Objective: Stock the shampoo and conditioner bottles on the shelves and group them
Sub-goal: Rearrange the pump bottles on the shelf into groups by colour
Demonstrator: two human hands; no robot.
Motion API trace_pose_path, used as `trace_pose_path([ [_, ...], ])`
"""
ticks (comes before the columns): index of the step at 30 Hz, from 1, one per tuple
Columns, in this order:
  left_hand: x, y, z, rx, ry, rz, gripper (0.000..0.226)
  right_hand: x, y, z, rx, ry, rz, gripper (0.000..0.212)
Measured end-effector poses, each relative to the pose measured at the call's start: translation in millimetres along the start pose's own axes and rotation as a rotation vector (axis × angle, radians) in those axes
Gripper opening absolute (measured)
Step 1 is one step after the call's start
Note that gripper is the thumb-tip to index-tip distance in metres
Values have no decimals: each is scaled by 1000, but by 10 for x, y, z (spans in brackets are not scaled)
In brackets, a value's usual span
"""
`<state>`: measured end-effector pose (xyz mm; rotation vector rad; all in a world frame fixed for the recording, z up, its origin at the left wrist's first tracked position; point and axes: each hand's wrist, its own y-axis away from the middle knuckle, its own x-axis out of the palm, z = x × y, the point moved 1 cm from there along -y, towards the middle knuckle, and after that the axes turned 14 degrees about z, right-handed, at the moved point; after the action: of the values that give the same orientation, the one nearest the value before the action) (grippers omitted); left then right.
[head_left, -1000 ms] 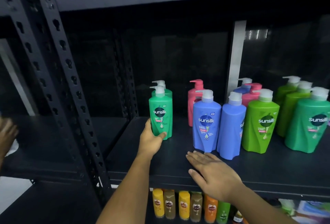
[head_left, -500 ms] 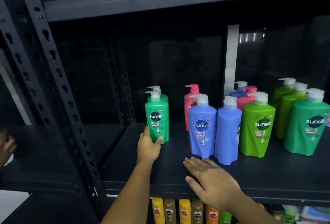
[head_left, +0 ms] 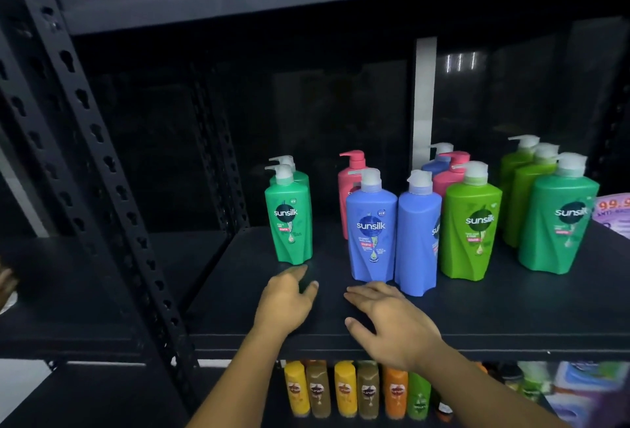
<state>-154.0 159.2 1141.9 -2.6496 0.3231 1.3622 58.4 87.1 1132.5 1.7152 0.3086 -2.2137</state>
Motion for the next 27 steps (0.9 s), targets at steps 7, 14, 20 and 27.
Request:
trace_pose_path([
  [7,257,137,-265,154,-155,160,47,33,17,-48,19,-10,-174,53],
  [14,471,220,-599,312,-218,223,42,59,225,-159,-9,99,-356,28],
  [20,631,277,-885,281,58,60,27,10,790,-644,134,209,-424,30],
  [27,536,4,-1050,128,449,-98,108,-238,747,-983,361,-285,-387,61],
])
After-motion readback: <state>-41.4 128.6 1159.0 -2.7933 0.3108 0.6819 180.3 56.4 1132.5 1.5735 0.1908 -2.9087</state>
